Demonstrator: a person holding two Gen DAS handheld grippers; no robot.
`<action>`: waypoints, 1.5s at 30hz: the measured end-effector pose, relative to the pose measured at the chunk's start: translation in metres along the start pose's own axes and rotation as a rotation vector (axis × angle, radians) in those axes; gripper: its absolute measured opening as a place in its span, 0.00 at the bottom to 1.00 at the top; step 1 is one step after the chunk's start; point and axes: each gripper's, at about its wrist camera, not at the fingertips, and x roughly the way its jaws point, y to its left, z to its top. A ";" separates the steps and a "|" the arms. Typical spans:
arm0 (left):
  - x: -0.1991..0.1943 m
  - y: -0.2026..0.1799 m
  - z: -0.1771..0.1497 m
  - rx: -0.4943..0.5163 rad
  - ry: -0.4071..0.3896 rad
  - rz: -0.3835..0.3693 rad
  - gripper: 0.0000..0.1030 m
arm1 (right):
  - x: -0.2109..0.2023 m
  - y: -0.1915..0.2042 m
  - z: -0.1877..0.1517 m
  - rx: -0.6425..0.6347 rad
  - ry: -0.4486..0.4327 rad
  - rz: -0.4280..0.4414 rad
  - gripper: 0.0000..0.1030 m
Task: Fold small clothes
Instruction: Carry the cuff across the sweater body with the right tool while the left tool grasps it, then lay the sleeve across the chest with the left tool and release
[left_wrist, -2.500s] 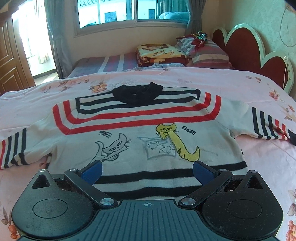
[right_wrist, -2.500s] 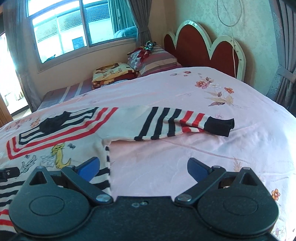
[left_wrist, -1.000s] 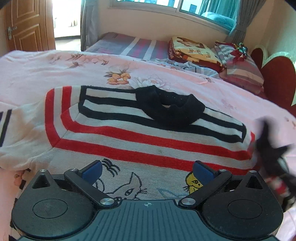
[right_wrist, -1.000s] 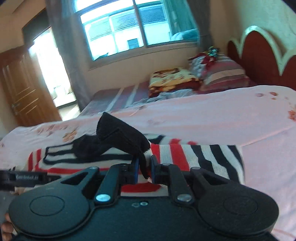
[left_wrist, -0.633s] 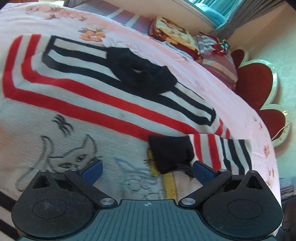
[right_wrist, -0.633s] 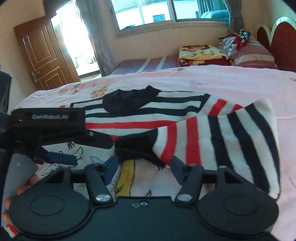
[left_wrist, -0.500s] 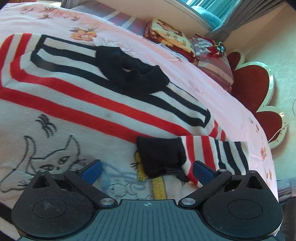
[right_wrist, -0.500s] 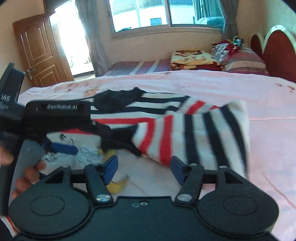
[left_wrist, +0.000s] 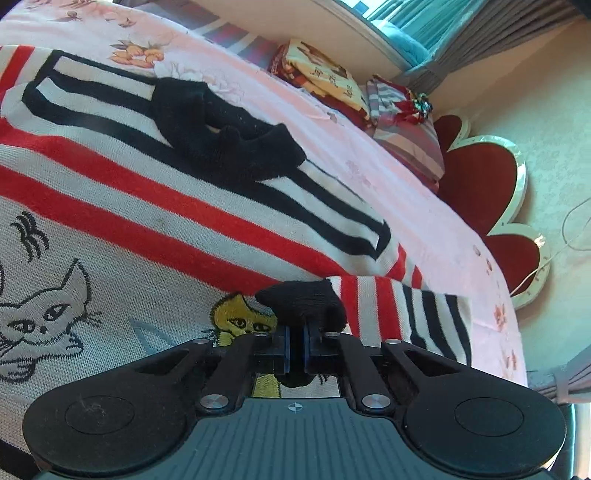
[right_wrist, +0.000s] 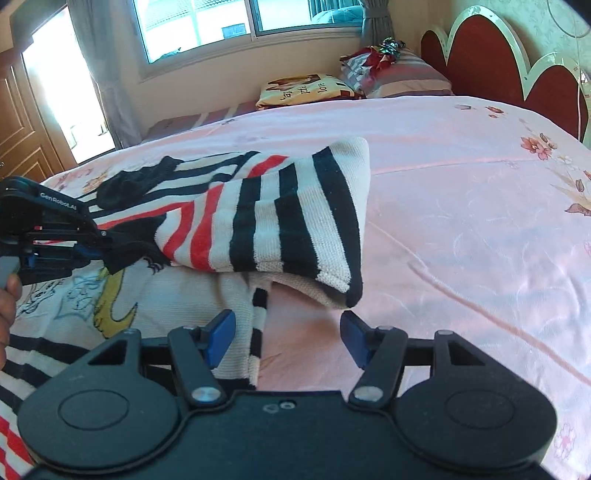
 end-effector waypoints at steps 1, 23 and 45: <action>-0.004 -0.001 0.002 -0.002 -0.026 -0.009 0.05 | 0.003 0.000 0.001 0.000 0.004 -0.005 0.62; -0.069 0.120 0.045 -0.048 -0.211 0.301 0.04 | 0.029 0.022 0.015 -0.073 -0.016 0.001 0.20; -0.042 0.063 0.034 0.180 -0.201 0.299 0.04 | 0.092 0.039 0.098 -0.147 -0.099 0.027 0.28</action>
